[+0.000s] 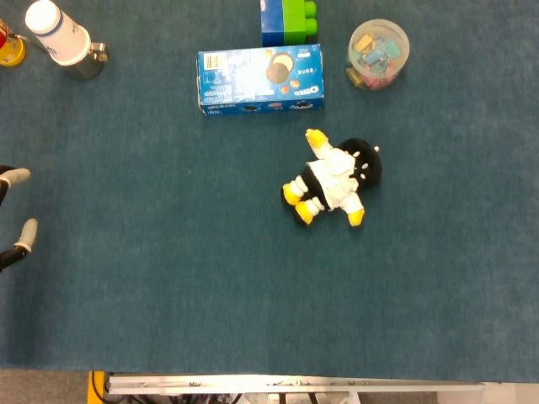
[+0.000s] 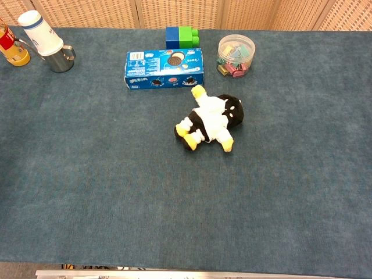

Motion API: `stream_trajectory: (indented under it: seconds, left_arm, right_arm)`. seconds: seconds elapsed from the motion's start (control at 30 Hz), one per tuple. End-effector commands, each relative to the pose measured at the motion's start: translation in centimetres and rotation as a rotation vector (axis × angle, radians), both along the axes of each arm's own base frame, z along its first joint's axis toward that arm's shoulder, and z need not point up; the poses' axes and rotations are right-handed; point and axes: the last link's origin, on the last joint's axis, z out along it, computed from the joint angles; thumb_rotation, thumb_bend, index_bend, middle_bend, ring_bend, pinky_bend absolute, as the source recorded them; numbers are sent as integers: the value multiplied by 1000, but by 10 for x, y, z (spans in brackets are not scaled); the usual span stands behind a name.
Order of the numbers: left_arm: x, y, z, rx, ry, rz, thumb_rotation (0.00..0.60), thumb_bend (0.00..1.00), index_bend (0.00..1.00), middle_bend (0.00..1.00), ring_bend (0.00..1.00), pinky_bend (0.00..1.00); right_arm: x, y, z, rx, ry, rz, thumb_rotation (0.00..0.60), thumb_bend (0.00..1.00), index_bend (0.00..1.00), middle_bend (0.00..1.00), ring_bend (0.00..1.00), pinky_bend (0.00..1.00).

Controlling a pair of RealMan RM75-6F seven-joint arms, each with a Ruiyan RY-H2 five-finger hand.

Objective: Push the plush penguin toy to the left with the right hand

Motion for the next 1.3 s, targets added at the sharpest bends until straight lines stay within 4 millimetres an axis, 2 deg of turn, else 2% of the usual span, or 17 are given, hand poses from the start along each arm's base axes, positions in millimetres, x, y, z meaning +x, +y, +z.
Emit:
stream_trajectory:
  seconds: [0.03, 0.53, 0.7, 0.87, 1.1, 1.17, 1.23, 1.3]
  left_arm:
    - [-1, 0, 0, 0, 0, 2, 600, 339, 255, 268, 215, 150]
    - [-5, -5, 2, -9, -5, 18, 600, 339, 256, 268, 215, 150]
    - [-5, -5, 2, -12, -8, 19, 600, 339, 256, 268, 215, 150]
    - [-6, -6, 3, -13, -14, 22, 600, 340, 256, 268, 215, 144]
    - [-7, -7, 4, -13, -16, 25, 600, 339, 256, 268, 215, 143]
    - [-7, -7, 5, -13, -17, 26, 600, 340, 256, 268, 215, 142]
    - [-7, -8, 5, -13, -17, 26, 600, 340, 256, 268, 215, 140]
    - [-7, -8, 5, -15, -17, 28, 600, 339, 256, 268, 215, 138]
  right_arm:
    - [1, -2, -3, 9, -5, 4, 600, 49, 99, 196, 50, 143]
    - [24, -26, -32, 173, -167, 11, 600, 42, 99, 193, 49, 142]
    - [36, -36, -52, 255, -278, 7, 600, 33, 99, 178, 37, 134]
    - [48, -49, -73, 309, -389, 16, 600, 11, 99, 152, 8, 72]
    - [68, -72, -108, 384, -642, 0, 600, 0, 99, 118, 0, 0]
    - [73, -77, -117, 400, -684, 5, 570, 0, 99, 112, 0, 0]
    - [78, -81, -127, 426, -729, 1, 490, 0, 94, 100, 0, 0]
    - [82, -86, -137, 454, -773, -4, 444, 0, 72, 87, 0, 0]
